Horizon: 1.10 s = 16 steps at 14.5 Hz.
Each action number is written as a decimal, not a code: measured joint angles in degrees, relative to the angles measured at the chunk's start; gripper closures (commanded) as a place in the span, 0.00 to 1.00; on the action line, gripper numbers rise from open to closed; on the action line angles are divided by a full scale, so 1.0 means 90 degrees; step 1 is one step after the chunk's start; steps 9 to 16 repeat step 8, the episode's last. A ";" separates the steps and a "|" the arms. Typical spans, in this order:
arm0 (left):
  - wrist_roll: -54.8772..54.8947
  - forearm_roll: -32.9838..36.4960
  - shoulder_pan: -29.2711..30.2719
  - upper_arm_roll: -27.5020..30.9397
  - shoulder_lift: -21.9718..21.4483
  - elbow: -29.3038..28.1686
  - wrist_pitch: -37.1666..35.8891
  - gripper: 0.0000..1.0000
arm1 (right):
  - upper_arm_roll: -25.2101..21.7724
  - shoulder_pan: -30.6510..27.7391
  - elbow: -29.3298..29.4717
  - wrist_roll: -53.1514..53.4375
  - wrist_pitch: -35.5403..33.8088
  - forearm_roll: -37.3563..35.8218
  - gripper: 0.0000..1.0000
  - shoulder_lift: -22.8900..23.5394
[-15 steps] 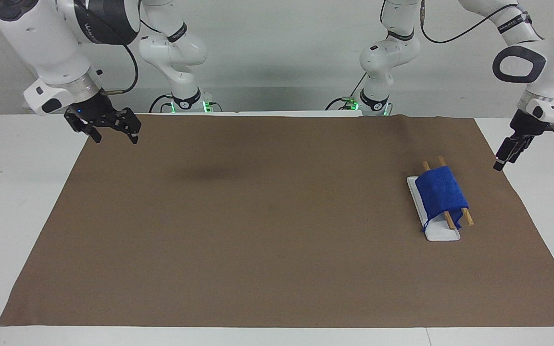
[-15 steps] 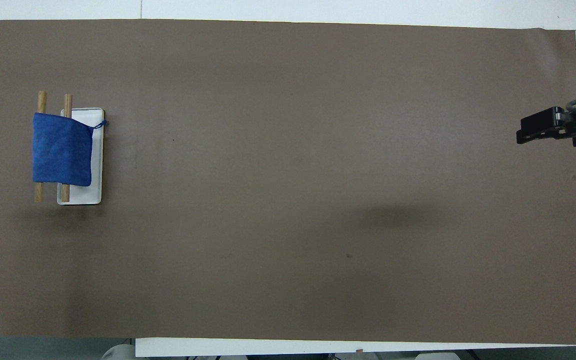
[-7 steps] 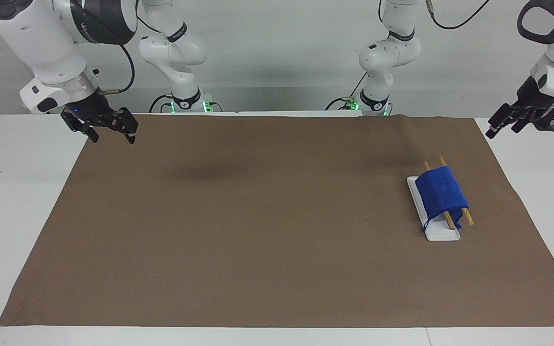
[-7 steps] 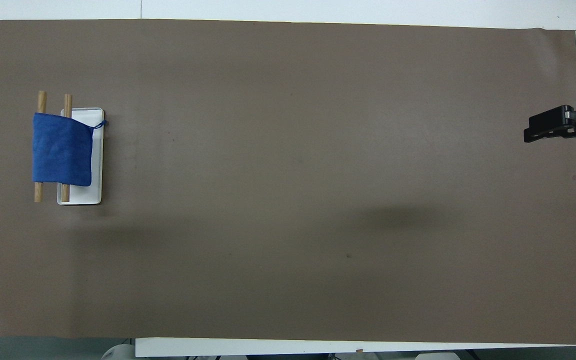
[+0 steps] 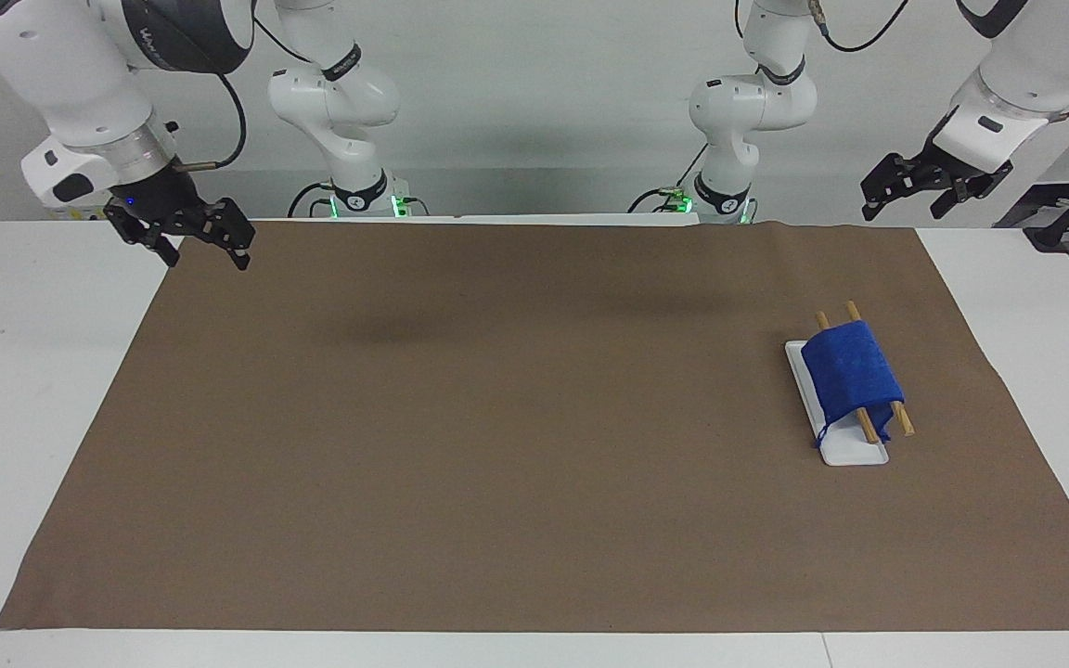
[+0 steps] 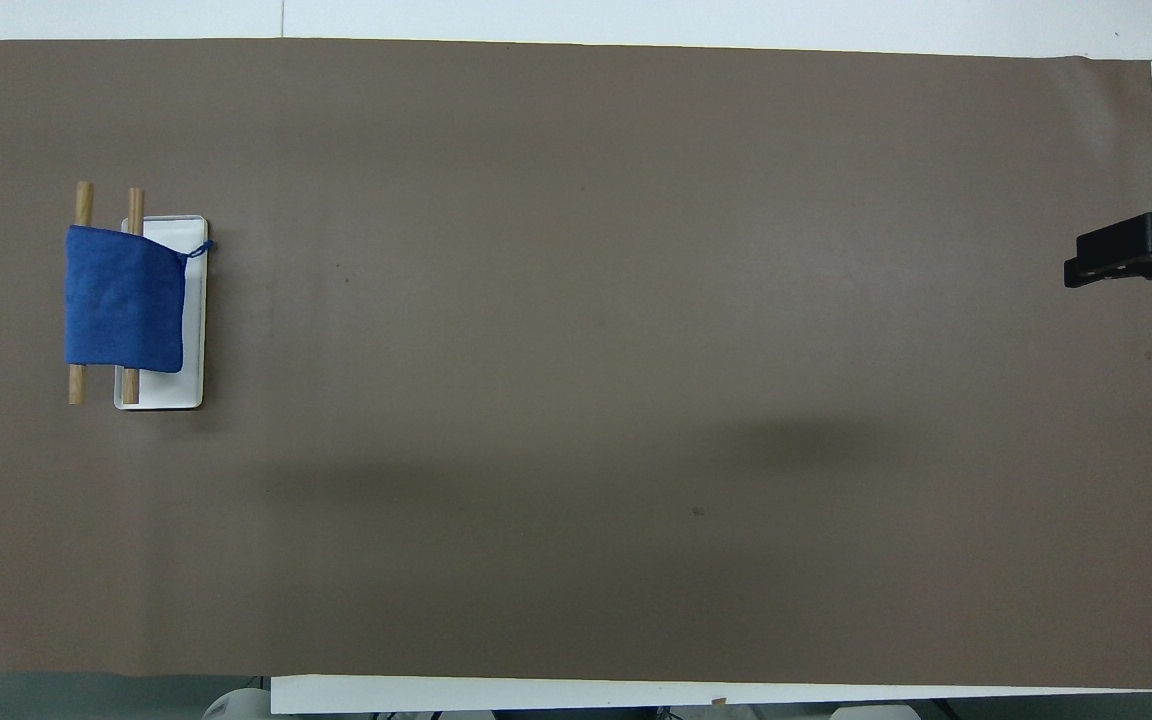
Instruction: Right arm passes towel to left arm to hang
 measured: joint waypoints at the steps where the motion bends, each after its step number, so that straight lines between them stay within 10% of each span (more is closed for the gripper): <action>1: 0.0006 -0.0028 0.0000 0.0019 0.0077 0.0042 0.0000 0.00 | 0.0006 0.0003 0.0000 0.0000 -0.0020 0.0000 0.00 0.0000; 16: 0.0009 -0.0078 -0.0013 0.0000 0.0117 -0.0011 -0.0118 0.00 | 0.0011 0.0003 0.0000 0.0000 -0.0079 0.0000 0.00 -0.0006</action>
